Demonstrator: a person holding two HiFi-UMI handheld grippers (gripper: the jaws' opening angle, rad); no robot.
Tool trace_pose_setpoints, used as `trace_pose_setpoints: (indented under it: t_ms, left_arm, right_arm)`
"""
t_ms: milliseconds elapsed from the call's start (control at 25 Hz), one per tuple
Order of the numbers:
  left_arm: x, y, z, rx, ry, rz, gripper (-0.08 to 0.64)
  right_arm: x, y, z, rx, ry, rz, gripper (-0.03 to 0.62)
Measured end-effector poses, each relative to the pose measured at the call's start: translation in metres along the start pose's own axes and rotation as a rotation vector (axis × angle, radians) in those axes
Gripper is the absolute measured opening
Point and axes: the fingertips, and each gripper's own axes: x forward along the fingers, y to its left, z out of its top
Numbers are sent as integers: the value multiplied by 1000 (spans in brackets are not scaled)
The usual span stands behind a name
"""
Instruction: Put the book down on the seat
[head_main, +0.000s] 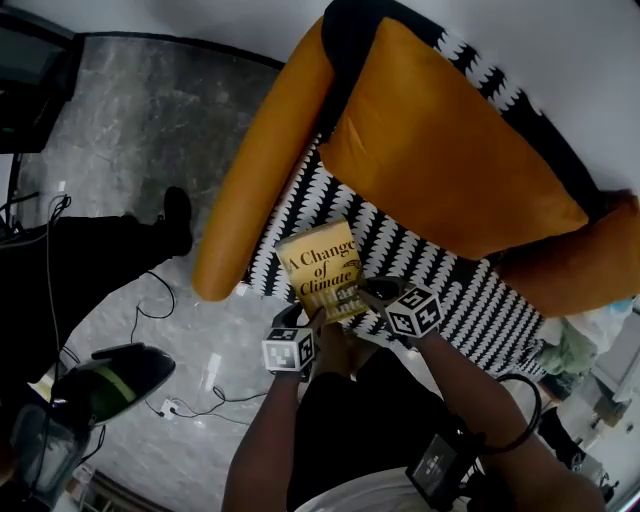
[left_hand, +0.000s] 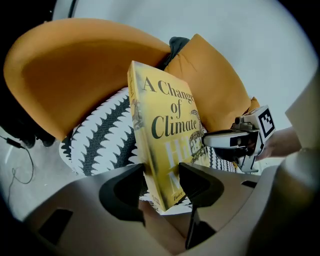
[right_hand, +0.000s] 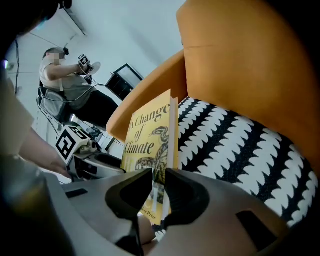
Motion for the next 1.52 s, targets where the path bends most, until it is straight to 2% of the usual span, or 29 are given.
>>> trace_pose_setpoints:
  t_ms: [320,480,680,800,960,1160,1320,1520]
  left_arm:
    - [10,7,13,75,46,45,235]
    - [21,12,27,60,43,31,235]
    - [10,-2,12,22,48,51,235]
    - [17,-5,6,26,32,39,235]
    - [-4,-6,-1,41,18,17,235]
    - [-23,-8,3,61,-18,-54,235]
    - [-27,-7,3,113,14,-17,236]
    - [-36,-4,3,83,-28,10,236]
  right_arm:
    - [0,-3,13,14,-4,-10,87]
    - [6,-17,26,27,-14,-22,86]
    - [-5,-10,13,64,-6,-14,86]
    - [-7,-16,4,89,-21,-29,85]
    - [-13,7,-2,94,-24,-66,84]
    - [-24,26,4,114,-75,-111,85]
    - [-22,27,2,118,-80,-104,86]
    - [-33,23,-3,102,-87,-152,79]
